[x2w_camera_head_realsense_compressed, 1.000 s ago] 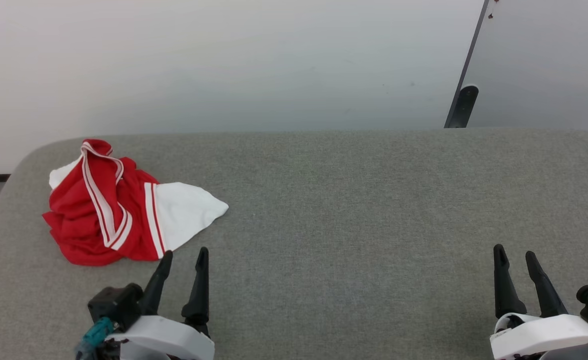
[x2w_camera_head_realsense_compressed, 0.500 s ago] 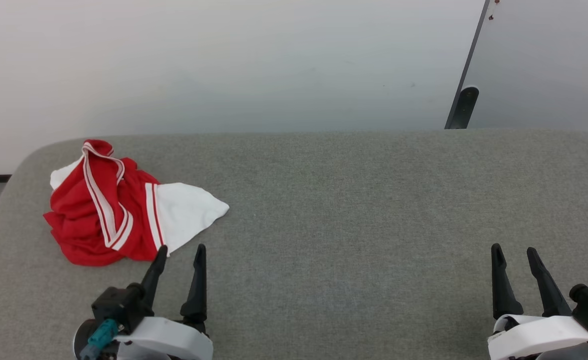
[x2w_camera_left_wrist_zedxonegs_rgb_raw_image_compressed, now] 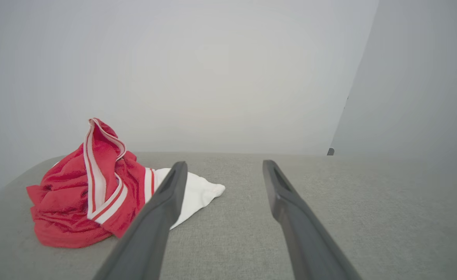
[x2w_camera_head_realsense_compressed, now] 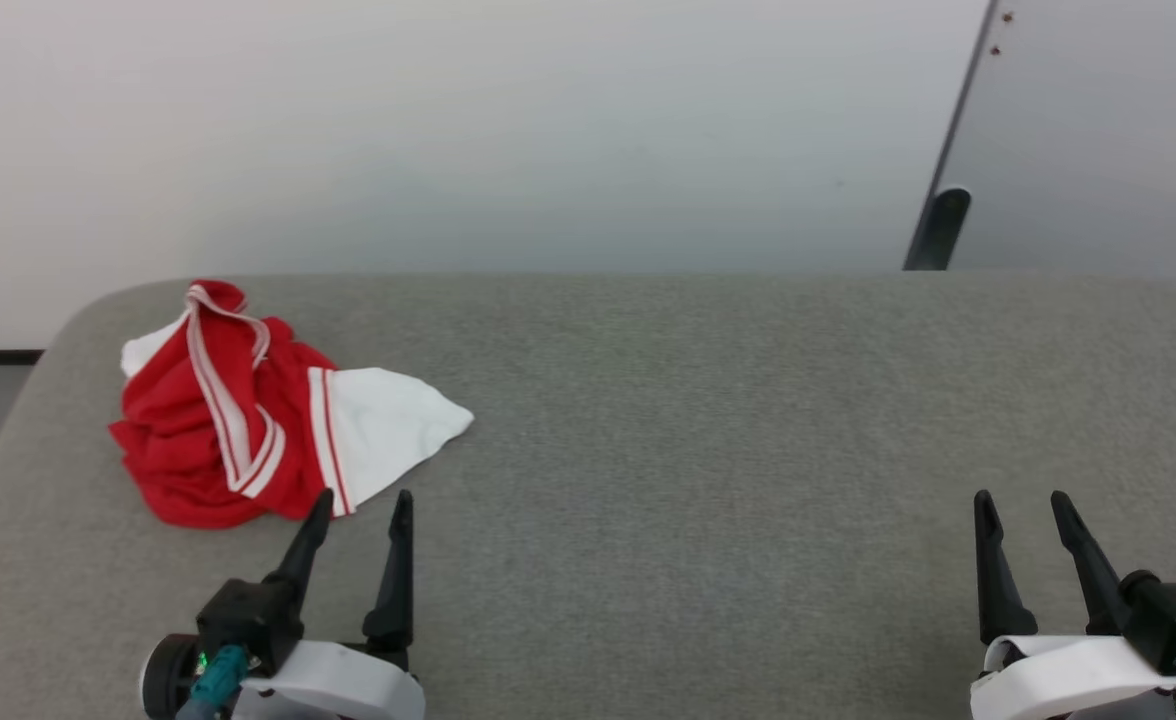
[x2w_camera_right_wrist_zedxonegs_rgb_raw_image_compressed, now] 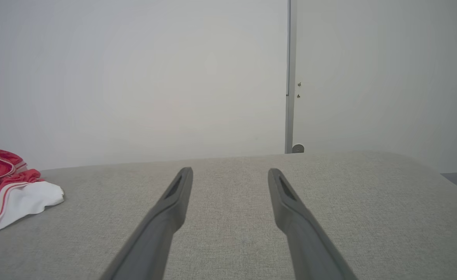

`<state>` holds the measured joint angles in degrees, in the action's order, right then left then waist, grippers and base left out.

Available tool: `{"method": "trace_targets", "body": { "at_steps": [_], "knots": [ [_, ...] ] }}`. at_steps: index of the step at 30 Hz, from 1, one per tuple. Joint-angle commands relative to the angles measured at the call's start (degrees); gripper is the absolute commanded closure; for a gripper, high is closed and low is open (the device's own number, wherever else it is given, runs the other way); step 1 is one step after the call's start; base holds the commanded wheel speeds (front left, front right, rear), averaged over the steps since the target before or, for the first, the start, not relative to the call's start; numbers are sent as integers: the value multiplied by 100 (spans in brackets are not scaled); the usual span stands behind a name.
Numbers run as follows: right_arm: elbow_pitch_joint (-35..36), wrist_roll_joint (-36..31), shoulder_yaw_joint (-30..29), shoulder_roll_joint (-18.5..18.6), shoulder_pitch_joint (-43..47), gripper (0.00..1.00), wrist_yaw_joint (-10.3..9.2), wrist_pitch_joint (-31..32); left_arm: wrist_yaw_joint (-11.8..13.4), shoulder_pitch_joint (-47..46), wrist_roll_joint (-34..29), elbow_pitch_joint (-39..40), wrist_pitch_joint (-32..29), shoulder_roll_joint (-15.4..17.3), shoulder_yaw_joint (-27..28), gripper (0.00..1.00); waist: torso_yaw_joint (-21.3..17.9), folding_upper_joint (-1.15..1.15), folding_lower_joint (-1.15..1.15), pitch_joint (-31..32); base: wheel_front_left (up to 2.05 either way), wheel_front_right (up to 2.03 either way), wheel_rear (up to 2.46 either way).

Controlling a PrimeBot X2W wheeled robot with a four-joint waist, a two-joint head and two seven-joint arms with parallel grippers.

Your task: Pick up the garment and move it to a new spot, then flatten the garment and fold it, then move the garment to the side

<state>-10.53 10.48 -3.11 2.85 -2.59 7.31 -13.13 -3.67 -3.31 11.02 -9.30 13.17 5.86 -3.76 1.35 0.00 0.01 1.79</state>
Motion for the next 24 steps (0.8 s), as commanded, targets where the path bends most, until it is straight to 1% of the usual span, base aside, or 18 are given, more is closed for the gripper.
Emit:
{"method": "trace_targets", "body": {
  "at_steps": [1, 8, 12, 14, 15, 16, 18, 24],
  "knots": [
    [32, -120, 23, 3, 106, 0, 27, -53, -30, -30, -116, -27, 42, 6, 49, 0, 122, 0, -1, 57, 0, 0, 0],
    [-30, -403, 211, 3, 125, 0, 25, -122, -26, 1, -321, -221, 117, -55, 367, 0, 567, 0, -1, 232, 0, 0, 0],
    [-93, -521, 421, -1, 132, 0, 26, -164, 1, 40, -523, -310, 151, -17, 531, 0, 872, 0, -1, 347, 0, 0, 0],
    [-107, -547, 482, 1, 126, 0, 26, -180, 18, 57, -570, -322, 159, 5, 582, 0, 948, 0, -1, 373, 0, 0, 0],
    [-128, -601, 582, 0, 106, 0, 27, -194, 26, 91, -641, -356, 188, 30, 692, 0, 1103, 0, -1, 424, 0, 0, 0],
    [-128, -601, 582, 0, 106, 0, 27, -194, 26, 91, -641, -356, 188, 30, 692, 0, 1103, 0, -1, 424, 0, 0, 0],
    [-156, -645, 677, 1, 95, 0, 27, -212, 29, 113, -730, -363, 204, 43, 779, 0, 1256, 0, -1, 472, 0, 0, 0],
    [-216, -538, 805, 2, 106, 0, 27, -215, -8, 183, -639, -377, 197, -8, 976, 0, 1533, 0, -1, 538, 0, 0, 0]
  ]
}}
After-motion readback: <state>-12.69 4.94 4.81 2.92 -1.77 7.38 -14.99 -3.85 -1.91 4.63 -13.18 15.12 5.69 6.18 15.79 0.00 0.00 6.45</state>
